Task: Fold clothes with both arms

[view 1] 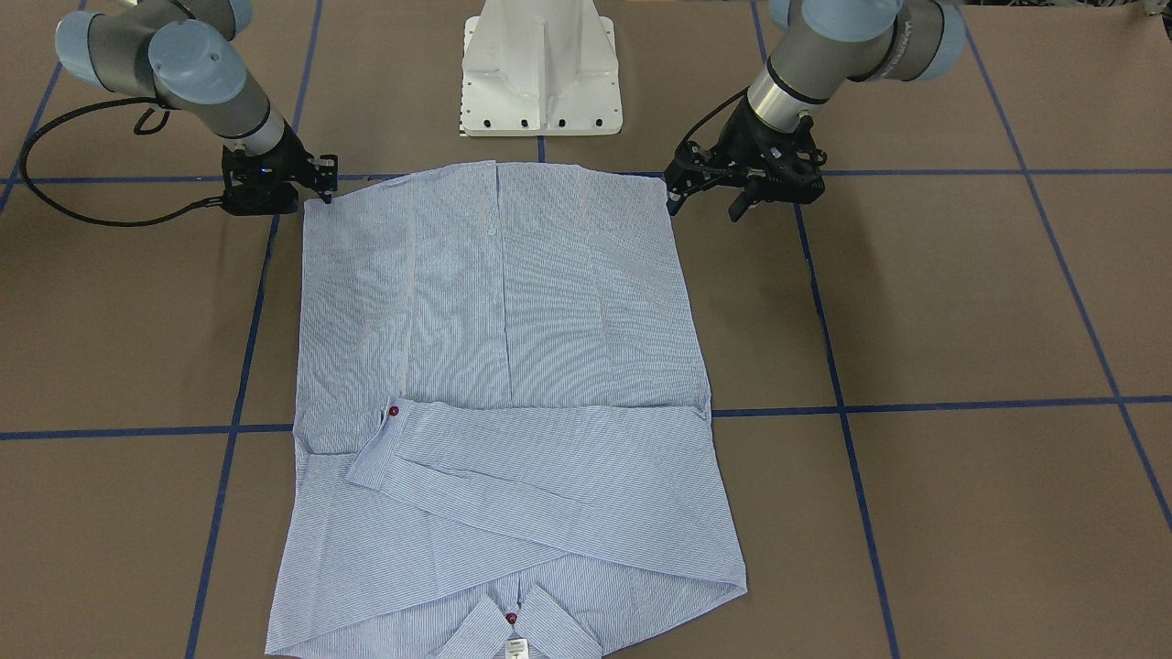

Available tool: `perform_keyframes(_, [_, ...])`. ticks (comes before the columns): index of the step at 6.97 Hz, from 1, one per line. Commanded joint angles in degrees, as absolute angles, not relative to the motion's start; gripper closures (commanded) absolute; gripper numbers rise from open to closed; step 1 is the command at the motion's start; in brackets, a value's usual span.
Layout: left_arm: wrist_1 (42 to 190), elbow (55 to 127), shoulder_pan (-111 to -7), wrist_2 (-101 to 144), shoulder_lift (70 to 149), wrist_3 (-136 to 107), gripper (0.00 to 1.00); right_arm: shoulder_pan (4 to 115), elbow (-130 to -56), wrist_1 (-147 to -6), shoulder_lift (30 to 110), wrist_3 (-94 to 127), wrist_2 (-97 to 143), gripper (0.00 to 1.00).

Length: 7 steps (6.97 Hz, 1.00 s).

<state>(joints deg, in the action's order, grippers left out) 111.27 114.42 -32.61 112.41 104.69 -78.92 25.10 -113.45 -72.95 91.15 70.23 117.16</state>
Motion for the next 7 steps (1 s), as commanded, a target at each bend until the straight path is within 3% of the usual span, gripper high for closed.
perform_keyframes(1, [111.3, 114.4, -32.6, 112.4, 104.7, -78.9, 0.00, 25.1, -113.5, -72.9, 91.1, 70.2, 117.2, 0.43])
perform_keyframes(4, [111.3, 114.3, -32.6, 112.4, 104.9, -78.9, 0.00, 25.1, -113.4, -72.9, 91.2, 70.1, 117.2, 0.46])
perform_keyframes(7, [111.3, 114.3, -32.6, 112.4, 104.9, -78.9, 0.00, 25.1, -113.4, -73.0, 91.3, 70.2, 117.2, 0.70])
